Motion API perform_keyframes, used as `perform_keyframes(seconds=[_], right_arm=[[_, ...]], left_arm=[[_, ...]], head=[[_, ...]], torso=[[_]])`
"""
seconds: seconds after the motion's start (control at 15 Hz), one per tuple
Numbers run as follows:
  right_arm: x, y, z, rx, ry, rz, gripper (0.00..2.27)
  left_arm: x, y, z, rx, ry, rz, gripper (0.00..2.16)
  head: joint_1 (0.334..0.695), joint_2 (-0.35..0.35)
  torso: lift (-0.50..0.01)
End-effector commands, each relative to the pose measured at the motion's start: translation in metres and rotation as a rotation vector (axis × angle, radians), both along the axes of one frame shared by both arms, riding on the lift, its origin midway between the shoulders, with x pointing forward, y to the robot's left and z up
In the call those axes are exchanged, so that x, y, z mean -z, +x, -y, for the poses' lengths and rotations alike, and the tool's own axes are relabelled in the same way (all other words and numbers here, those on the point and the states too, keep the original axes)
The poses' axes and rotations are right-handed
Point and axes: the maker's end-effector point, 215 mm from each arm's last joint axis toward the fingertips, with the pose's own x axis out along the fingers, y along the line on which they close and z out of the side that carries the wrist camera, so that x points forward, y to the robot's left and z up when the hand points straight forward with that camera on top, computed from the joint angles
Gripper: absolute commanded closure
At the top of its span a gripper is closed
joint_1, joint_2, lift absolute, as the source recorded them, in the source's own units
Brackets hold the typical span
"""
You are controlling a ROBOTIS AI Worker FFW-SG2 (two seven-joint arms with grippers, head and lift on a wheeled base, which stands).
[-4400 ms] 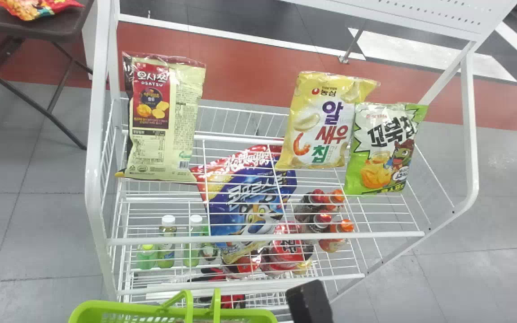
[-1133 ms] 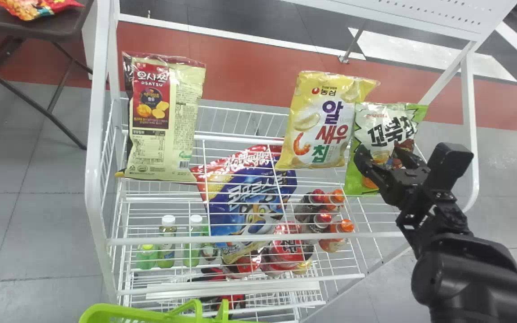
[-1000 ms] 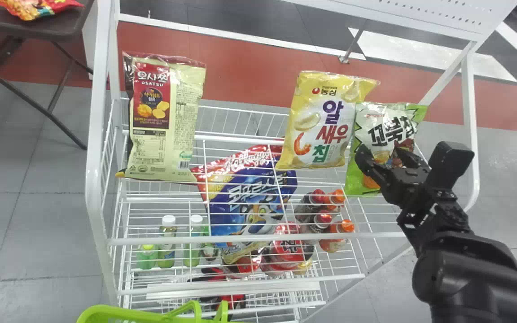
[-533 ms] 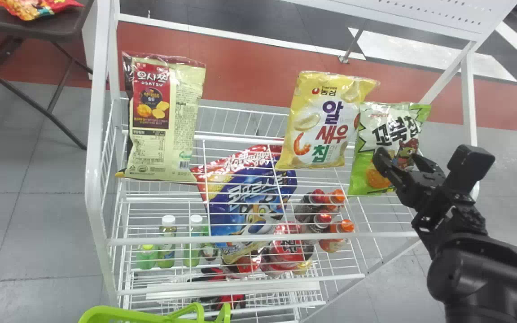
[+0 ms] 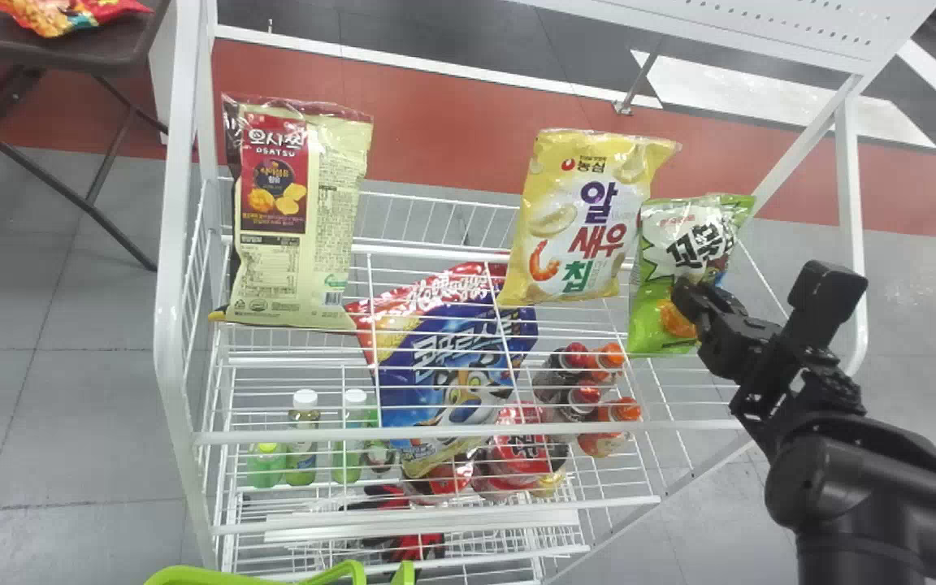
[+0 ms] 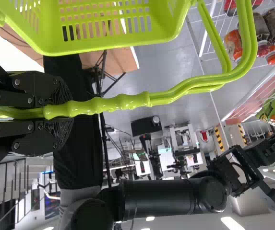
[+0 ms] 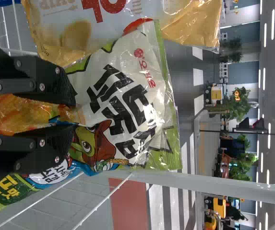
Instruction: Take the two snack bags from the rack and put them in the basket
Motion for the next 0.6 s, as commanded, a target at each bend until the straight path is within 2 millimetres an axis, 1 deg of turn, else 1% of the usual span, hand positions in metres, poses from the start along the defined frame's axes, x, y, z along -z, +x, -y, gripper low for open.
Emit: perform_keyframes(seconds=[0.0,0.2,0.33,0.4,0.47,0.53], right_arm=[[-0.007,-0.003,-0.001,0.006,-0.001,0.040,2.25],[-0.023,-0.015,0.007,0.051,-0.022,0.099,2.25],[-0.031,-0.022,0.016,0.092,-0.029,0.114,2.25],[-0.040,-0.024,0.018,0.098,-0.018,0.138,2.25],[-0.049,-0.027,0.014,0.090,-0.007,0.157,2.25],[-0.058,-0.031,0.006,0.074,-0.003,0.173,2.25]], left_arm=[[0.002,0.000,0.000,-0.002,0.007,-0.001,1.64],[0.002,0.001,0.000,-0.002,0.010,0.003,1.64],[0.002,0.003,-0.002,-0.005,0.011,0.006,1.64],[0.002,0.004,-0.002,-0.008,0.011,0.006,1.64],[0.003,0.005,-0.003,-0.010,0.011,0.006,1.63],[0.003,0.006,-0.004,-0.014,0.012,0.008,1.64]], head=[[0.695,-0.350],[0.695,-0.350],[0.695,-0.350],[0.695,-0.350],[0.695,-0.350],[0.695,-0.350]], torso=[[-0.010],[-0.010],[-0.010],[-0.010],[-0.010],[-0.010]])
